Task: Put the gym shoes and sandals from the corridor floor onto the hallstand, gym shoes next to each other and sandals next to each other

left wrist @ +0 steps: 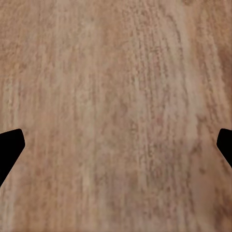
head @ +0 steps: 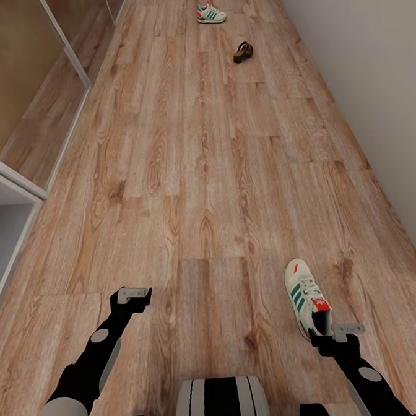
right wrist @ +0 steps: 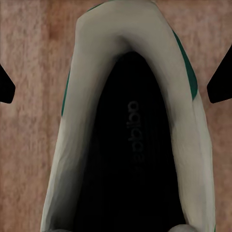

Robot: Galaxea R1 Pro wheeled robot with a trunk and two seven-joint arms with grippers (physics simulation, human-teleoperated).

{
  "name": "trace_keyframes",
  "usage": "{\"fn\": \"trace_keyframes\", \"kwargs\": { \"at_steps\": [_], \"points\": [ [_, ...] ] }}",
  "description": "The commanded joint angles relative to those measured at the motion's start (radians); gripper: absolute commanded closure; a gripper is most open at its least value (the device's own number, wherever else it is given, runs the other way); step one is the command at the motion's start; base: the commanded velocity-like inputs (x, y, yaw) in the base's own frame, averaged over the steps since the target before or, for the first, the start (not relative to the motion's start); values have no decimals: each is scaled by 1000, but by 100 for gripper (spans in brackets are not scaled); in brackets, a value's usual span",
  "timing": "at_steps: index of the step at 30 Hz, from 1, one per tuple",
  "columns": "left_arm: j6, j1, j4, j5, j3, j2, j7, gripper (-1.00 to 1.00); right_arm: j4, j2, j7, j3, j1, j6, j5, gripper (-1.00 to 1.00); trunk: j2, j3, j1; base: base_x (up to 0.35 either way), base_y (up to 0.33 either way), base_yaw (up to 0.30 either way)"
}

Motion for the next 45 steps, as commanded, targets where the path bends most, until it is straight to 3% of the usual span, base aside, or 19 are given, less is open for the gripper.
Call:
{"fn": "trace_keyframes", "kwargs": {
  "at_steps": [1,18,45],
  "points": [
    [-3,0,0,-4,2,0,-5,-100,-2,0,0,0,0,6,0,-100,0,0,0,0,0,0],
    [-2,-1,0,-5,2,0,-4,-100,-2,0,0,0,0,7,0,-100,-2,-36,3,0,0,0],
    [-1,-1,0,-6,-2,-3,4,-100,-3,0,0,0,0,7,0,-100,-2,-38,3,17,0,0]
  ]
}}
